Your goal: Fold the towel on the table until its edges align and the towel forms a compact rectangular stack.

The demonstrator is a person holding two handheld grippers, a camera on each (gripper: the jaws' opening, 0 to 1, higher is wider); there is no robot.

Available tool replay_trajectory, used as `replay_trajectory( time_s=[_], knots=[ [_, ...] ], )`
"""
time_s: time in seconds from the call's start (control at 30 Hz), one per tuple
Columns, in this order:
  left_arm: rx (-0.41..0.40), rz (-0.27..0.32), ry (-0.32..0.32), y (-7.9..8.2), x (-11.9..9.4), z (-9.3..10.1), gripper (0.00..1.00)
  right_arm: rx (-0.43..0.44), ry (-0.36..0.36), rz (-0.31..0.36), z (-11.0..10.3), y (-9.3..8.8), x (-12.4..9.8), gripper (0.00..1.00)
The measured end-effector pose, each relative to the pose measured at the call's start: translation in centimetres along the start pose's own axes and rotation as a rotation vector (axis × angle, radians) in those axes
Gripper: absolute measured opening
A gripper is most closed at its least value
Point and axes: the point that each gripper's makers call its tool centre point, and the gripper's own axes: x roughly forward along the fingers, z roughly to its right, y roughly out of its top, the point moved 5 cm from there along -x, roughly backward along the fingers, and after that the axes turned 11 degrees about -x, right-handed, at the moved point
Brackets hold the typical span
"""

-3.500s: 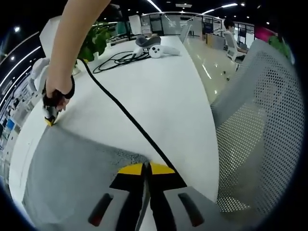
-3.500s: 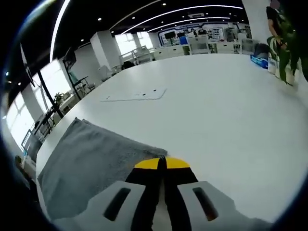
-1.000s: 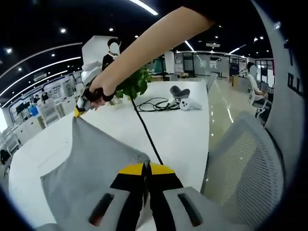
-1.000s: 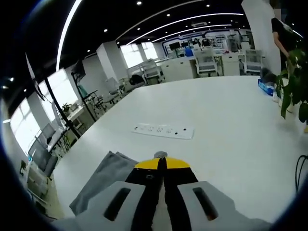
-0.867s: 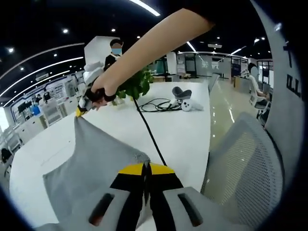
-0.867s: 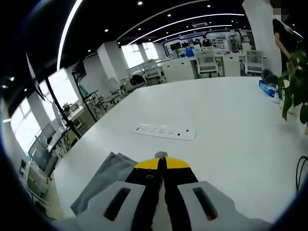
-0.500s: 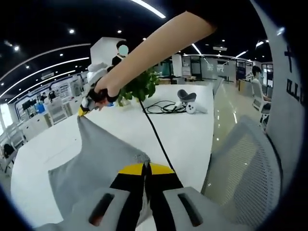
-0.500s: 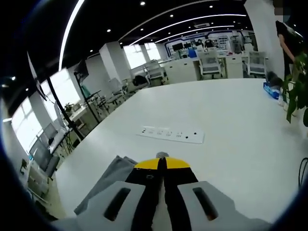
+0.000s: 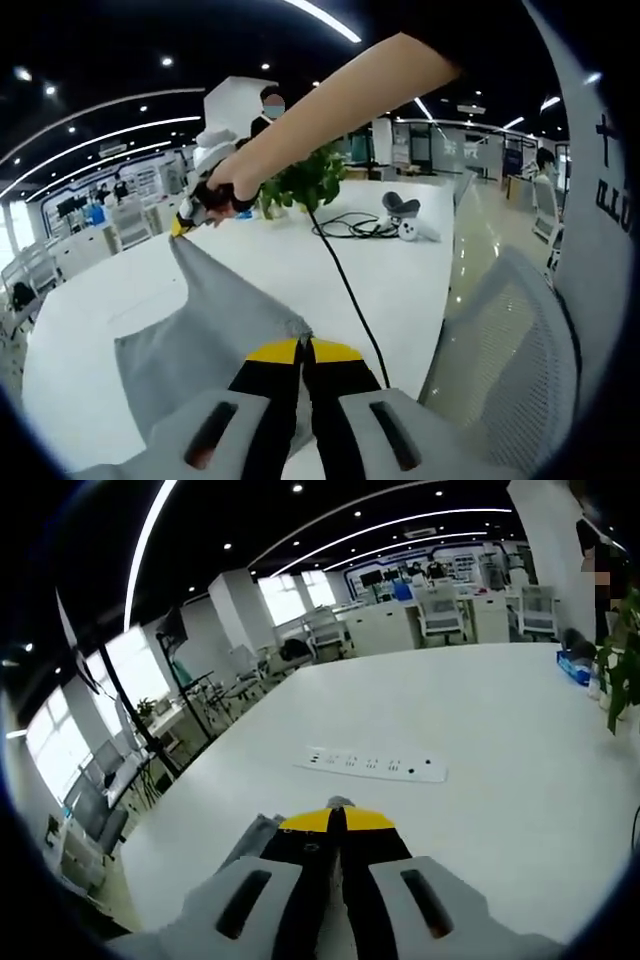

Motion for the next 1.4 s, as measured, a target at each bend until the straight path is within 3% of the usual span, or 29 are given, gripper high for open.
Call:
replay_trajectory(
  time_s=[0.87,1.4],
  knots=[
    [-0.184,0.008,0.086,-3.0,-4.0,-5.1,0.02,0.037,0.029,-0.003,-4.2,0.2,4.0,0.00],
    [-0.236,-0.008,0.122,-4.8,-5.7,-7.1,0.02,0.038,0.054,-0.023,-6.3,-0.2,6.4,0.00]
  ],
)
